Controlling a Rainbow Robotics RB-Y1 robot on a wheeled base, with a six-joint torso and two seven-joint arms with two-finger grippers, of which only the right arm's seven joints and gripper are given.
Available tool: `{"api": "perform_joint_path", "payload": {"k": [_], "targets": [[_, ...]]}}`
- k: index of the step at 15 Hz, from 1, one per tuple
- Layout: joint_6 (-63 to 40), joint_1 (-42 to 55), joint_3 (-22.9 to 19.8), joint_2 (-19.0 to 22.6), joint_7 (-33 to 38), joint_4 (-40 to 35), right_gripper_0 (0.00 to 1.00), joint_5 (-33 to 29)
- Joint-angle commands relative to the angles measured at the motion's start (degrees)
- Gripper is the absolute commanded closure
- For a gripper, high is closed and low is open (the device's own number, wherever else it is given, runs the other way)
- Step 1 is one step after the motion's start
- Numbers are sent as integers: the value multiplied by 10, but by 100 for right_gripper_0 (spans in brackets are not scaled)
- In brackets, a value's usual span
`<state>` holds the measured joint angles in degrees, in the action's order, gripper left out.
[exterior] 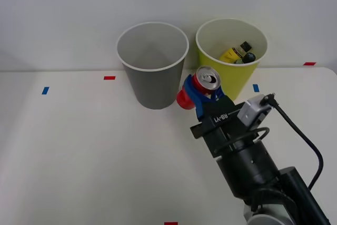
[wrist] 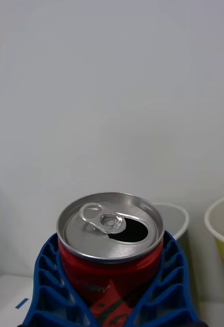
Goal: Put cans in the gray bin, plastic bottles in the light green bin
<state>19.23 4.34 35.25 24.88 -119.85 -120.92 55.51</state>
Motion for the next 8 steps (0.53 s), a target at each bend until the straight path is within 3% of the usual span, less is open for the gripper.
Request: {"api": "perform_joint_path", "payload": {"k": [1,4,8], "targets": [[-113,-70,-62,-69,-5,1,100,51],[-160,-137,-98,-128,-4,45,100,53],[-148,-239,-118,-209,-43,193,100,28]]}}
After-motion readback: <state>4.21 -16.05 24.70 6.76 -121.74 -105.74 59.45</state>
